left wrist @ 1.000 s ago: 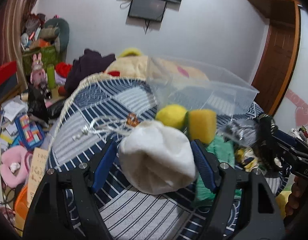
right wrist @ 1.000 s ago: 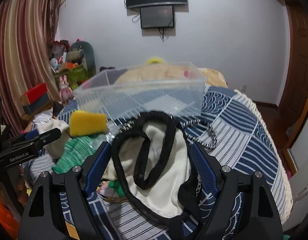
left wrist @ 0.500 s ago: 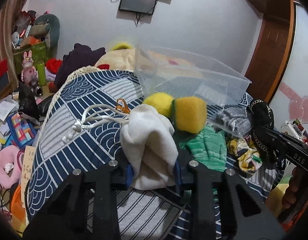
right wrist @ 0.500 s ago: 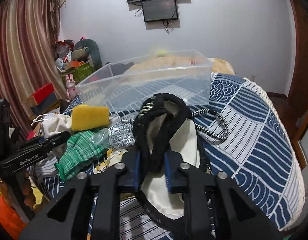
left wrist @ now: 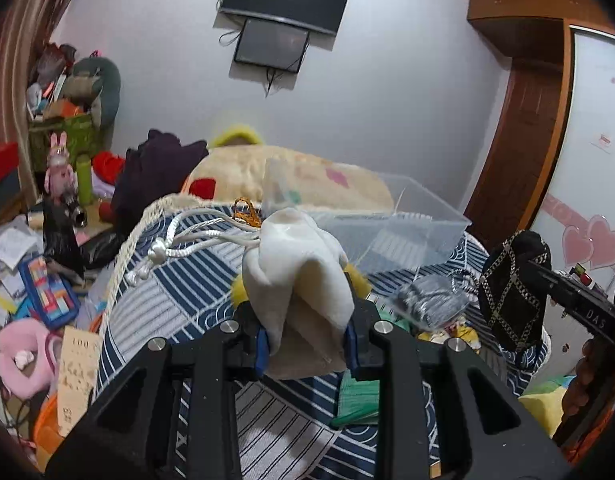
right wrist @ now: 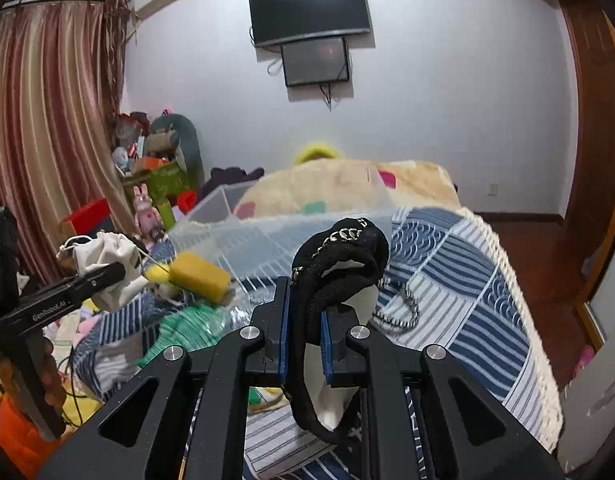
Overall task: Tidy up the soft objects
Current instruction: 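Grasp the white drawstring pouch with the left tool while the right tool grasps the black-strapped white bag, then lower the pouch into the clear box with the left tool while the right tool drops the bag in, then grasp the yellow felt ball with the left tool while the right tool grasps the silver mesh bag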
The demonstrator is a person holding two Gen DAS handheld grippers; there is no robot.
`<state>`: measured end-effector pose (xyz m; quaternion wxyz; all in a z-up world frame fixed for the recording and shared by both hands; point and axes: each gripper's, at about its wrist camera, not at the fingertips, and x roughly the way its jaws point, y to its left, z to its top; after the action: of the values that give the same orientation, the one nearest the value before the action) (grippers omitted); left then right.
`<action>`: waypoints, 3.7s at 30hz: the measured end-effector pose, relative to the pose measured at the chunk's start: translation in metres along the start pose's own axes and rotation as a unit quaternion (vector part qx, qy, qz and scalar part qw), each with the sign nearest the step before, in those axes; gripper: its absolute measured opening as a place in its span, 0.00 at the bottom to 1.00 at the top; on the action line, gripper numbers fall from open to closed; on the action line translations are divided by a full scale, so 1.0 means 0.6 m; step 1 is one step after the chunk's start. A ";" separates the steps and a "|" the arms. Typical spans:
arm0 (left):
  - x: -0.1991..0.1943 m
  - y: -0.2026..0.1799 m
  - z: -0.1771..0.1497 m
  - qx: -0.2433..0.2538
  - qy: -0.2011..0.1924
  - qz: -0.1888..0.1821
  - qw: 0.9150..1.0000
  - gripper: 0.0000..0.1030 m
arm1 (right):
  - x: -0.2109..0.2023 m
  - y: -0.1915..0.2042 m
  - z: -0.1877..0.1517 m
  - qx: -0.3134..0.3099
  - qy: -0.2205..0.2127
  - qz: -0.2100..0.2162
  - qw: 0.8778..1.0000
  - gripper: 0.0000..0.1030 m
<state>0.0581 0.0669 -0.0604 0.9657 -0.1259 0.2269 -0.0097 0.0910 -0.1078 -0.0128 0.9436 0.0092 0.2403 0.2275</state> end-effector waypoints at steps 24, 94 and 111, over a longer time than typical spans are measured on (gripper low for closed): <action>0.057 -0.040 0.120 0.044 -0.015 -0.063 0.997 0.28 | 0.059 0.015 0.118 -0.052 -0.036 -0.008 0.998 0.11; 0.002 0.006 -0.001 0.072 0.051 0.050 0.995 0.95 | 0.064 0.013 0.022 -0.054 0.051 0.011 0.997 0.78; 0.008 0.070 -0.108 0.021 0.140 0.051 0.989 0.48 | 0.115 0.021 -0.027 -0.036 0.107 0.018 0.993 0.78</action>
<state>0.0324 0.0917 -0.1290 0.9260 -0.0914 0.3659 0.0176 0.1320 -0.0683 -0.0563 0.9078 -0.0451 0.3317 0.2526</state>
